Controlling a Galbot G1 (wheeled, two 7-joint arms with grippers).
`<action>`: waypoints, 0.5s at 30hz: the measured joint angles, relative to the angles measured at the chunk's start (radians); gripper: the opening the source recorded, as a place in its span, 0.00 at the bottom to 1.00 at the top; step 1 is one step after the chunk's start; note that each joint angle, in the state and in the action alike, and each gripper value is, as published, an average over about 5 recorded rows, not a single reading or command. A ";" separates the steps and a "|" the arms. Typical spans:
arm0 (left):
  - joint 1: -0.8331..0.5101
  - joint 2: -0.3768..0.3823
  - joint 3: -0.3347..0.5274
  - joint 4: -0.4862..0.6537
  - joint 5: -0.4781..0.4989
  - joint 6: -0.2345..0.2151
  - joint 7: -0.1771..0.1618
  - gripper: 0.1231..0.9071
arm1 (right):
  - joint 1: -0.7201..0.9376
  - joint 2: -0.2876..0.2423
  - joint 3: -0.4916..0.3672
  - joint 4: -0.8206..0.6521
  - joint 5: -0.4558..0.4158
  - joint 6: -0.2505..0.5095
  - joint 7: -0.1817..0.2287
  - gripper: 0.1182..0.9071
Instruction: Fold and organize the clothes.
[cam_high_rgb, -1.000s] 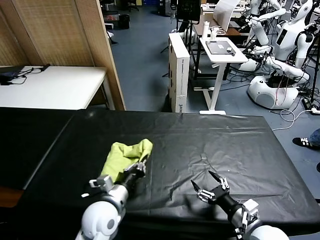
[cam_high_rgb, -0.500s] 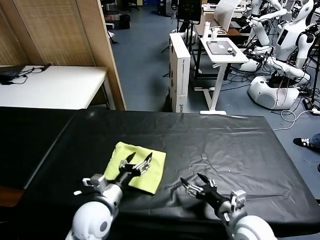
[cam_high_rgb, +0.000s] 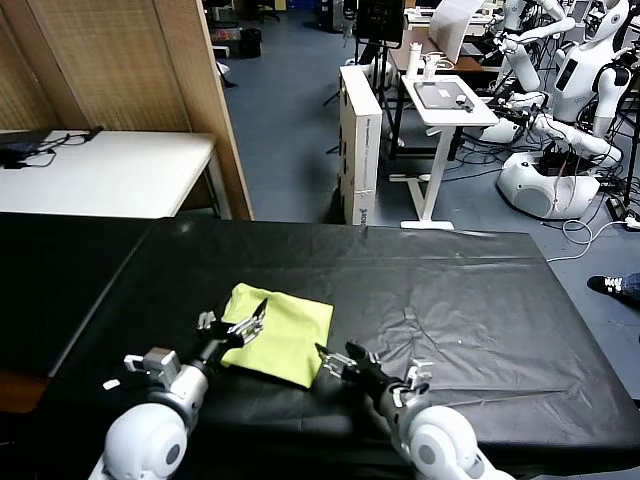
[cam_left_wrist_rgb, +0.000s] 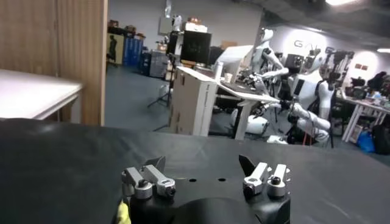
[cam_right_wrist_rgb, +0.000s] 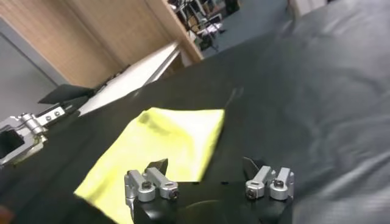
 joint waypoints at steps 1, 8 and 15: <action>0.002 0.000 -0.002 -0.001 0.002 0.000 0.000 1.00 | 0.004 0.007 -0.006 -0.007 -0.002 0.001 0.000 1.00; 0.016 0.001 -0.012 -0.006 0.016 -0.001 -0.001 1.00 | 0.003 0.026 -0.022 -0.024 -0.016 0.004 -0.004 0.71; 0.021 -0.006 -0.013 -0.020 0.023 0.001 -0.004 1.00 | 0.000 0.034 -0.018 -0.035 -0.023 0.002 -0.004 0.18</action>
